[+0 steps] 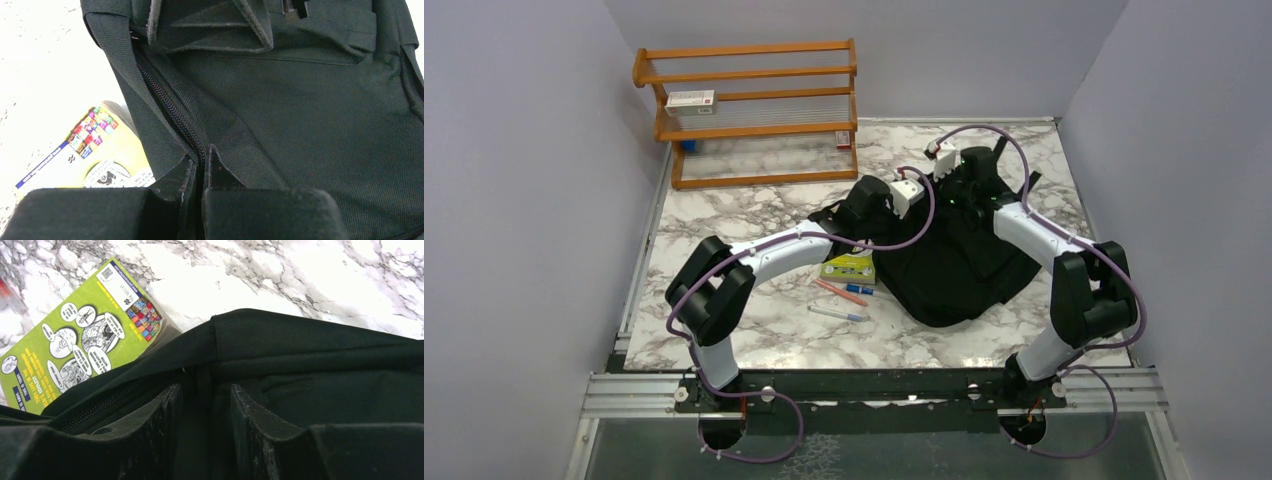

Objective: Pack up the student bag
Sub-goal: Unzip the student bag at the center of the board.

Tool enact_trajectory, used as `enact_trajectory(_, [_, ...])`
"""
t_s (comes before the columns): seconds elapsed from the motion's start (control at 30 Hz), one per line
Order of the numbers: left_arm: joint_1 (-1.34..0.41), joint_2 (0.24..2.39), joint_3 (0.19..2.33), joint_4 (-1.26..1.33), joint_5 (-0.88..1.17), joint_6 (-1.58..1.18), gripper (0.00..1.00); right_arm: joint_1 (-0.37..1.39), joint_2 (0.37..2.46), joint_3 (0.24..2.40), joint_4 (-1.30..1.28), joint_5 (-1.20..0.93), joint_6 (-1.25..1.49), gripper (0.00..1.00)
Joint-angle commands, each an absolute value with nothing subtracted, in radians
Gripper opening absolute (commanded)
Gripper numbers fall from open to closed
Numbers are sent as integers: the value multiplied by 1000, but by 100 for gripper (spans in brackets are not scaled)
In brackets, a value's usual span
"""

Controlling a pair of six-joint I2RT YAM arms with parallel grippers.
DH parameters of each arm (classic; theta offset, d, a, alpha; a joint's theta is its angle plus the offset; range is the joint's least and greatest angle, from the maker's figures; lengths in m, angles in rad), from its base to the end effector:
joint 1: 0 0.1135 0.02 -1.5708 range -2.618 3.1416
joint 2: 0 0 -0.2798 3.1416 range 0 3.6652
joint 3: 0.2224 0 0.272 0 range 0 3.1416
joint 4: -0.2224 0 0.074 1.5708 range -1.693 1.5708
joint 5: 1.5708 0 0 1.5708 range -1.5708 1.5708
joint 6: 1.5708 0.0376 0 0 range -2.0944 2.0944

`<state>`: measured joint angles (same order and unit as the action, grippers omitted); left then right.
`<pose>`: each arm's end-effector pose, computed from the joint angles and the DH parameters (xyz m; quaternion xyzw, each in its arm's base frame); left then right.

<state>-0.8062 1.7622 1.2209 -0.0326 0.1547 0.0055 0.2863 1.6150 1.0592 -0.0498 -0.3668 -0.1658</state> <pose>0.2899 -0.3106 0.2426 0.3797 0.7900 -0.2483 0.4125 0.3598 0.1200 0.2419 -0.2777 0.8298 0.1887 0.4457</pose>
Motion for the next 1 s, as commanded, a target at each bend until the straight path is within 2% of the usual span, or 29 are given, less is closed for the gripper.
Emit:
enact_trajectory(0.0, [-811,1768,1266,2,149,17,0,284,1616,1061,-75,-424,-194,46])
enact_trajectory(0.43, [-810,1771,1267,2,160,17,0,284,1750,1106,-44,-430,-191,42])
enact_trajectory(0.5, [-811,1770,1267,2,161,17,0,284,1756,1104,-29,-439,-184,38])
enact_trajectory(0.83, [-811,1764,1267,2,141,18,0,284,1658,1046,59,-423,-153,4])
enact_trajectory(0.97, [-806,1766,1273,2,125,17,0,284,1613,1037,38,-397,-158,1])
